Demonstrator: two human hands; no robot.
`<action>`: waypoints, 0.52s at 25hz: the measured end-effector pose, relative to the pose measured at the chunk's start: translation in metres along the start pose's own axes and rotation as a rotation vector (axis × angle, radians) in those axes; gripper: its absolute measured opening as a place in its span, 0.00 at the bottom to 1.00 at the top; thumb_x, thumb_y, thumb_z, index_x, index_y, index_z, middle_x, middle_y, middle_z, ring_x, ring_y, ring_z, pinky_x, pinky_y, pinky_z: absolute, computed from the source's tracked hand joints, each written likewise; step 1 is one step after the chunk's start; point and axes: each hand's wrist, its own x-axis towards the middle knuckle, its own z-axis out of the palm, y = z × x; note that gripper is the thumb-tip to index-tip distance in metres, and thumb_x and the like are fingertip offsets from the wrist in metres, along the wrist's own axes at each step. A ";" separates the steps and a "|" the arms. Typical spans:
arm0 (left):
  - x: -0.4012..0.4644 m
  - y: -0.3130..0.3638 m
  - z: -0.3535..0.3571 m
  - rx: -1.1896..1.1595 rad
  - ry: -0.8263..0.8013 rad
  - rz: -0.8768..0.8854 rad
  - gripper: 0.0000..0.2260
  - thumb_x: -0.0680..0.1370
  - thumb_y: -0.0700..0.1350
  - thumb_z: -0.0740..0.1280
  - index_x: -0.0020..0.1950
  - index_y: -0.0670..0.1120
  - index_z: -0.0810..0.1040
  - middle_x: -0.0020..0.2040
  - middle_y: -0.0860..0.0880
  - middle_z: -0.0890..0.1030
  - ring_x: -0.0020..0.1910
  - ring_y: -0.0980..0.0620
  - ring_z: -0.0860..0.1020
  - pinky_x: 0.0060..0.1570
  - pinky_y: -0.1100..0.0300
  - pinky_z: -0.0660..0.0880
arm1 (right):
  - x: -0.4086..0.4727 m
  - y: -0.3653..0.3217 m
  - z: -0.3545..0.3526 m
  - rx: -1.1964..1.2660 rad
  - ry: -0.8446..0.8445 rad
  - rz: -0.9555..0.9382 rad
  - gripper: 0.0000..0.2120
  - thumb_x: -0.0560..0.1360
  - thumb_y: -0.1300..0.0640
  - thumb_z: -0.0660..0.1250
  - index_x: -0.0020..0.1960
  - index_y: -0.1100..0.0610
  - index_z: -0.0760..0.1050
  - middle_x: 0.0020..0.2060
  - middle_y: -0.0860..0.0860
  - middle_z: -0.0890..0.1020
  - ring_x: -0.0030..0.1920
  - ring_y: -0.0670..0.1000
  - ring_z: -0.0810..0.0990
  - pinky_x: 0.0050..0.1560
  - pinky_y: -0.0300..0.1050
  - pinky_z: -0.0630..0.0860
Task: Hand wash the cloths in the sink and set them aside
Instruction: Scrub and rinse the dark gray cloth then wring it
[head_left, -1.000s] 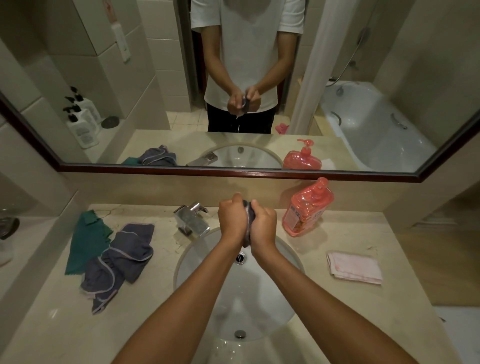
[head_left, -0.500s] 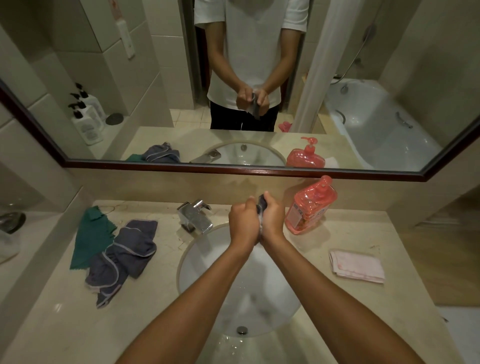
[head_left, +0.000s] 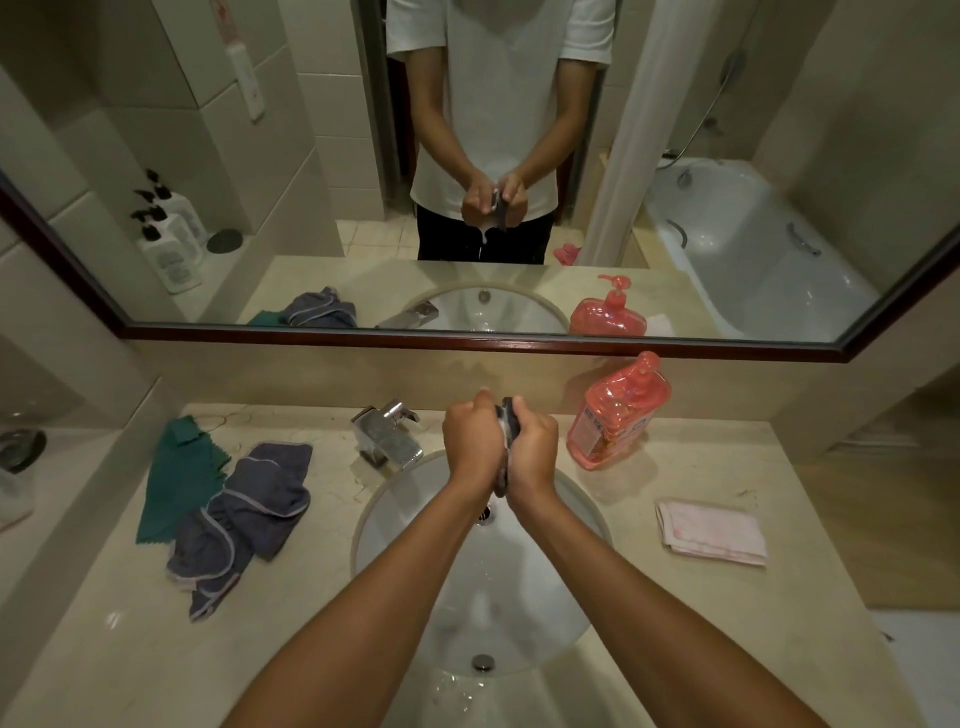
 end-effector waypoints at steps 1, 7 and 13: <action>0.005 0.001 -0.003 -0.017 0.016 -0.015 0.20 0.81 0.45 0.60 0.27 0.46 0.68 0.25 0.49 0.69 0.27 0.50 0.68 0.32 0.56 0.64 | -0.008 0.006 -0.001 -0.024 -0.030 -0.010 0.26 0.82 0.60 0.58 0.25 0.51 0.71 0.23 0.49 0.70 0.25 0.46 0.67 0.27 0.39 0.63; -0.017 -0.008 0.005 0.002 -0.015 0.022 0.22 0.81 0.46 0.60 0.25 0.48 0.69 0.21 0.55 0.70 0.21 0.59 0.66 0.24 0.62 0.63 | 0.014 -0.014 0.000 0.027 0.017 0.014 0.20 0.82 0.62 0.59 0.30 0.56 0.67 0.28 0.52 0.65 0.30 0.47 0.63 0.34 0.47 0.60; 0.002 0.000 -0.002 -0.061 0.049 -0.012 0.20 0.80 0.44 0.60 0.27 0.46 0.68 0.25 0.50 0.70 0.26 0.51 0.68 0.31 0.57 0.64 | 0.000 -0.006 0.006 -0.047 -0.017 0.002 0.23 0.81 0.62 0.60 0.27 0.54 0.70 0.24 0.49 0.69 0.26 0.45 0.66 0.29 0.42 0.63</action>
